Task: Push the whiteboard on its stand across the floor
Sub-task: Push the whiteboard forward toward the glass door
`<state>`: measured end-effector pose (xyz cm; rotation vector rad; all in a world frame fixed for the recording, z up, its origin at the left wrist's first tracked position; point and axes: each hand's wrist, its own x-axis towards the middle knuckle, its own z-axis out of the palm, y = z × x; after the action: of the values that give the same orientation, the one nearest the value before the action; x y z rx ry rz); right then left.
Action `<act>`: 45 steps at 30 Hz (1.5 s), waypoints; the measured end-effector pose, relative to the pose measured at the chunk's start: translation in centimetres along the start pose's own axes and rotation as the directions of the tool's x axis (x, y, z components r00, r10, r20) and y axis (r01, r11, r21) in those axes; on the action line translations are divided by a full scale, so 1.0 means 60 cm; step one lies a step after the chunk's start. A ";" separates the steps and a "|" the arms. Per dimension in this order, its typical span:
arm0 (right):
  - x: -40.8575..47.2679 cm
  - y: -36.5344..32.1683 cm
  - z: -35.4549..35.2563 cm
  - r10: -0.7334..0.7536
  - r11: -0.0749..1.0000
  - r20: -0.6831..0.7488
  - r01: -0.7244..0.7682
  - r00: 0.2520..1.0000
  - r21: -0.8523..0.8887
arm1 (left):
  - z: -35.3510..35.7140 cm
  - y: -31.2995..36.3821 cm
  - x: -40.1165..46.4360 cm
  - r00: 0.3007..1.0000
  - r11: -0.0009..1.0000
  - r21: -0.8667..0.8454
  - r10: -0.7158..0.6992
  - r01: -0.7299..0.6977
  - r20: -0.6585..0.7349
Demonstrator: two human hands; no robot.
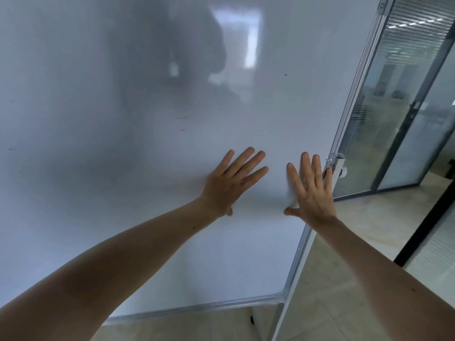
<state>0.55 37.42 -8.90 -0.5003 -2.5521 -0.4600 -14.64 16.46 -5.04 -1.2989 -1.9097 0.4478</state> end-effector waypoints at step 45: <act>0.683 -0.068 0.431 -0.203 0.906 -0.182 0.255 0.962 0.338 | 0.459 -0.289 0.292 0.928 0.939 0.265 -0.285 0.219 0.240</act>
<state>-44.80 55.01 -9.48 -0.0299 -2.4843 -0.0945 -49.58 28.49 -4.45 -0.8542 -2.1441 0.7258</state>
